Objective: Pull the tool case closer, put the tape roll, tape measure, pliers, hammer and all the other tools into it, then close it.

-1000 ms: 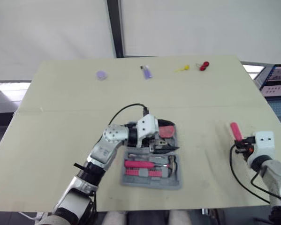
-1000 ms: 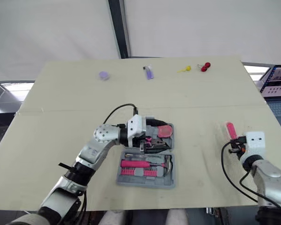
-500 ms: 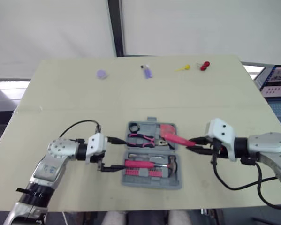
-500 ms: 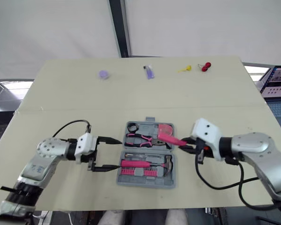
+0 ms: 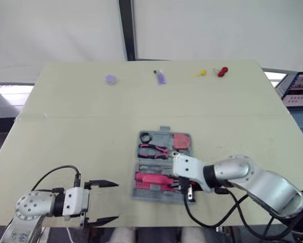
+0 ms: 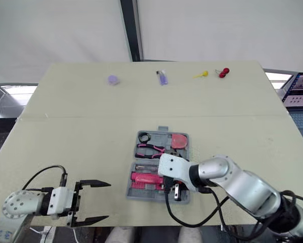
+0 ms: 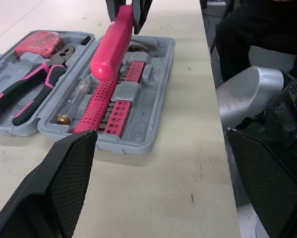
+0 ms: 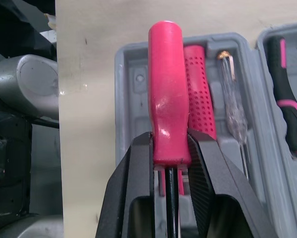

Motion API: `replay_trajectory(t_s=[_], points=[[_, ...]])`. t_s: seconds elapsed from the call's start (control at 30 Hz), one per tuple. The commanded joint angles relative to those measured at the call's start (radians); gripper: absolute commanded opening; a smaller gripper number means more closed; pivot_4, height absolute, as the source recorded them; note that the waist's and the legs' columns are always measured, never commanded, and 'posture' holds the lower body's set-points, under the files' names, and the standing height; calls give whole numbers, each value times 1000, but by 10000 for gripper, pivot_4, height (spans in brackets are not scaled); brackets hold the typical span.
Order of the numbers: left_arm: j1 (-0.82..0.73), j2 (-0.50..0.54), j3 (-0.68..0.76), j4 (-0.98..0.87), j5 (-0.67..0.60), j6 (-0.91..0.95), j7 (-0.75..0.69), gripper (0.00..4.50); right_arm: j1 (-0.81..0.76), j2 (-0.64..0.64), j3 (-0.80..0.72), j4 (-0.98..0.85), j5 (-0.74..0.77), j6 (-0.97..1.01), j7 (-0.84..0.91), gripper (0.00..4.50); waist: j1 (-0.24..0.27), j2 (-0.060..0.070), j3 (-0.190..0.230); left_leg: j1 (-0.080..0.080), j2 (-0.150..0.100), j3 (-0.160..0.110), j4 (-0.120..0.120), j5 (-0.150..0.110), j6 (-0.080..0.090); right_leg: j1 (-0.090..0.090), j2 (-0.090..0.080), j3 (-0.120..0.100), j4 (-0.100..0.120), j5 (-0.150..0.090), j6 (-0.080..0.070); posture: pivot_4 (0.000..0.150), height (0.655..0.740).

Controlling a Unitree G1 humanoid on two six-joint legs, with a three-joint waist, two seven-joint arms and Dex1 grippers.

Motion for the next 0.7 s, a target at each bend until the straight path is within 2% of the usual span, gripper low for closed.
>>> replay_trajectory(t_s=[0.03, 0.3, 0.7], points=[[42, -2, 20, -17, -26, -33, 9, 45000, -23, 20, 62, -15, -33, 25, -22, 3907, -4, -1, 0, 0, 0, 0, 0, 0, 0, 0, 0, 0, 0, 0, 0, 1500, 7400], [54, 10, 40, 38, -21, -53, 21, 45000, -59, 96, 152, 7, -57, 86, -64, 3907, -8, 0, 0, 0, 0, 1, -1, 0, 0, -2, 0, 0, 1, 0, 0, 1500, 7400], [40, -3, 29, 58, -10, -72, 45, 45000, -56, 134, 217, 42, -105, 75, -79, 3907, -10, 0, 0, 0, 0, 1, -1, 0, 0, -3, 0, 0, 1, 0, 0, 1500, 7400]])
